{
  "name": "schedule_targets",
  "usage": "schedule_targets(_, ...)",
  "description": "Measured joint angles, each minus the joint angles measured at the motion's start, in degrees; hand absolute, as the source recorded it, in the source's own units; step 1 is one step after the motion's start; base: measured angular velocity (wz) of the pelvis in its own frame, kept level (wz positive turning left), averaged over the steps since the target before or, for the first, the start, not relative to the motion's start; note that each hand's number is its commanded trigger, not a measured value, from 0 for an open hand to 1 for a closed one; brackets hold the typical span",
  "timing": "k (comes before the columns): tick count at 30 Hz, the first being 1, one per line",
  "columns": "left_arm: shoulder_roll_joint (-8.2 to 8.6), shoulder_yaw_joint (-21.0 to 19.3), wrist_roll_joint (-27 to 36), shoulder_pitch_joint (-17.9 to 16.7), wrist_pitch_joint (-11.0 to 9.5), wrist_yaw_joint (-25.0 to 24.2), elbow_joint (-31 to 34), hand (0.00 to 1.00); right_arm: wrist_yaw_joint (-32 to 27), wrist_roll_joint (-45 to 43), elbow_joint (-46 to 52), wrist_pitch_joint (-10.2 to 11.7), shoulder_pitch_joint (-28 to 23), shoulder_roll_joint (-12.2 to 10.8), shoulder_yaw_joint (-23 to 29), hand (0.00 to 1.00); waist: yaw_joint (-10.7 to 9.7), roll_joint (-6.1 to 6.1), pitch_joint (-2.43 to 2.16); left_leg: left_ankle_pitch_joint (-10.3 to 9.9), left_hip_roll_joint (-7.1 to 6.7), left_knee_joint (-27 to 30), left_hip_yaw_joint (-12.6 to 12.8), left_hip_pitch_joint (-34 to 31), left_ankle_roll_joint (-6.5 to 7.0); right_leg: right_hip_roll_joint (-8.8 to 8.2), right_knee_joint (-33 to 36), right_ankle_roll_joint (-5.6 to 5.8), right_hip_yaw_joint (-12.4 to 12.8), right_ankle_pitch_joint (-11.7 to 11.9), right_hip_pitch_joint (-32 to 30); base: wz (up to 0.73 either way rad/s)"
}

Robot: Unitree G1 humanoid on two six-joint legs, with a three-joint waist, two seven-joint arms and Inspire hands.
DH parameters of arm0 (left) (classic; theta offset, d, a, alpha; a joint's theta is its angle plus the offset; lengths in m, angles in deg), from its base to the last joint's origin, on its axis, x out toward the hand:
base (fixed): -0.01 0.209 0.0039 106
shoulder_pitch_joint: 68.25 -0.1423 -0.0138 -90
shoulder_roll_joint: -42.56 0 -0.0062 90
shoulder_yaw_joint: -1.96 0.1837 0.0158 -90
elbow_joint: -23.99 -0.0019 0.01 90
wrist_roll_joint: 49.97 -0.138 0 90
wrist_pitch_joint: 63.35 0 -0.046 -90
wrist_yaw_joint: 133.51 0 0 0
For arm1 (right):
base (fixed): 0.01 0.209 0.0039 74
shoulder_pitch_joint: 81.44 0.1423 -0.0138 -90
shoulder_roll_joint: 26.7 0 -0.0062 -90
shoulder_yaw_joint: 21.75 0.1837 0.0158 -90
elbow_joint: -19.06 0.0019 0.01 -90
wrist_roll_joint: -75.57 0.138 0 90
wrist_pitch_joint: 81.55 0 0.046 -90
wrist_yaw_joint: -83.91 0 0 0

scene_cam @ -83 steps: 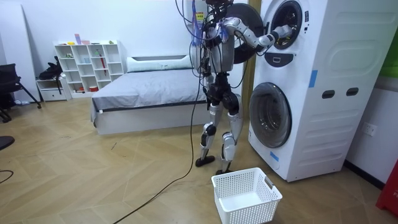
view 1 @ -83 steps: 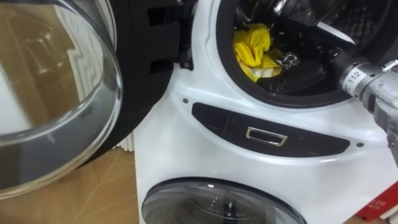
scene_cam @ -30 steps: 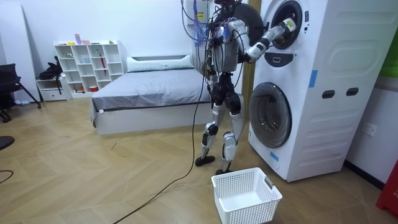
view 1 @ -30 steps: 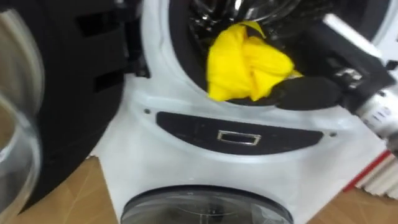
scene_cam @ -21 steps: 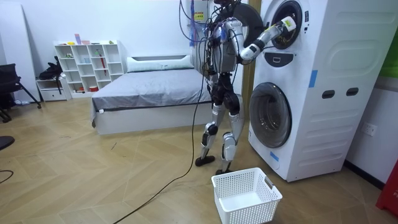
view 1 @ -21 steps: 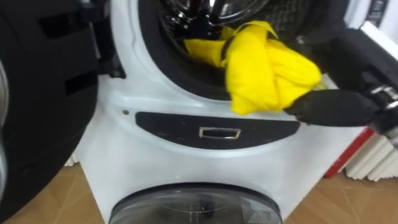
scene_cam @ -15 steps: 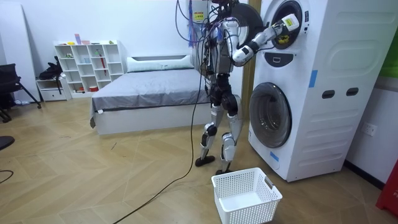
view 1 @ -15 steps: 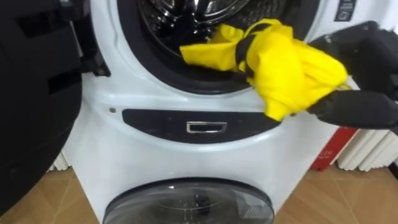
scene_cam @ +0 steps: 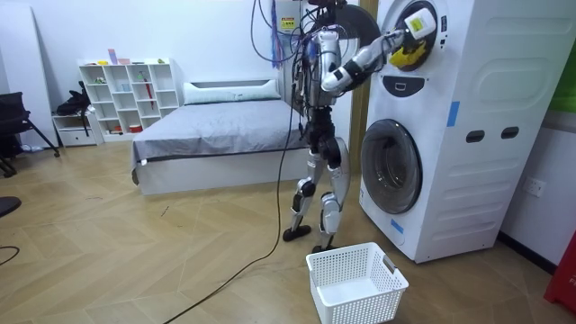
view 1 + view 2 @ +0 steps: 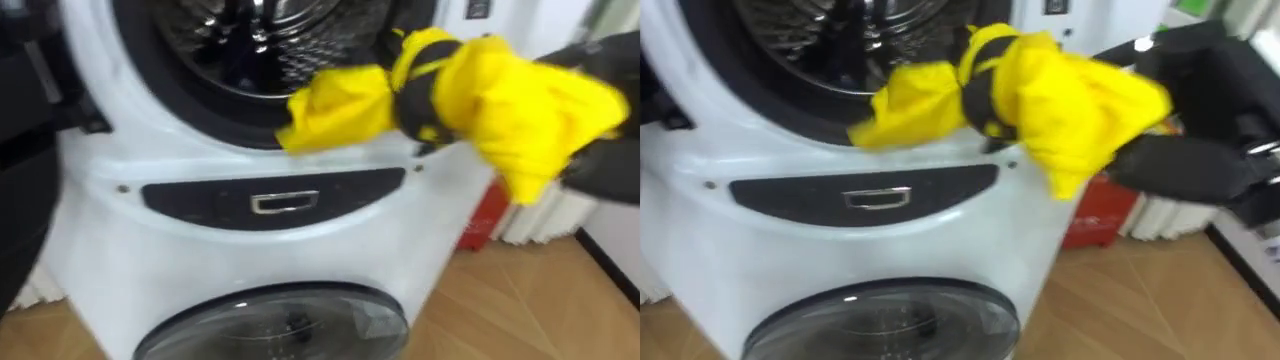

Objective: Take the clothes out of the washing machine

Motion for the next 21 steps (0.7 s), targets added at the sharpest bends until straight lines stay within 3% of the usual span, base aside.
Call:
schedule_targets(2,-0.06,-0.56,-0.08,0.0,0.06,-0.85,0.63,0.0,-0.47,0.09,-0.14,1.07,-1.7,-0.01,1.16,1.0,-1.08,0.07,0.01,0.0,0.12,0.44,2.94,0.74,0.0,0.83,-0.16,-0.24,2.22,0.71,-0.29,-0.68)
schedule_targets(5,-0.29,-0.53,0.21,1.5,0.07,-1.0,0.66,0.0,-0.25,0.17,-0.86,0.98,-3.94,-0.02,1.17,1.0,-3.49,0.07,0.2,-0.01,0.08,0.45,6.02,1.51,-0.01,1.63,0.01,-0.28,5.17,0.88,-0.52,-0.5)
schedule_targets(10,-1.06,0.41,0.3,5.77,0.43,-1.61,0.18,0.0,-0.28,0.18,-2.25,0.69,-4.08,-0.14,1.11,1.0,-4.77,1.25,0.65,-0.84,0.18,0.76,12.16,1.86,-1.13,3.91,0.55,-0.35,10.78,2.18,-3.09,-0.69)
schedule_targets(13,-1.2,2.53,2.54,8.32,0.18,-1.14,-1.05,0.0,-0.47,1.55,-4.84,0.7,-4.11,-0.14,0.71,1.0,-6.23,1.43,0.78,-1.18,-0.13,1.86,13.76,0.94,-1.09,4.6,1.95,-0.22,13.81,2.41,-5.34,-0.58)
schedule_targets(15,-1.1,5.41,3.29,9.41,0.33,-0.05,-3.19,0.0,-1.66,1.27,-6.75,0.48,-4.67,-1.01,-1.08,1.0,-6.47,1.39,0.77,-1.17,-0.17,2.0,14.31,1.11,-1.09,5.47,2.15,-0.26,15.7,2.64,-5.6,-0.61)
schedule_targets(17,-0.74,9.45,5.26,9.34,0.35,1.89,-4.05,0.0,-2.46,1.1,-11.22,0.5,-6.76,-3.29,-4.87,1.0,-6.87,0.73,0.68,-1.17,0.07,2.62,16.69,1.5,-1.09,6.48,2.09,-0.51,17.73,3.02,-5.74,-0.5)
schedule_targets(21,0.35,13.31,5.66,10.81,0.12,3.43,-8.37,0.0,-4.05,-1.03,-20.34,0.21,-10.36,-7.79,-11.71,1.0,-6.76,-0.12,0.15,-1.33,-0.01,2.82,16.83,0.73,-0.93,7.67,2.78,-0.76,20.32,3.44,-7.41,-0.38)
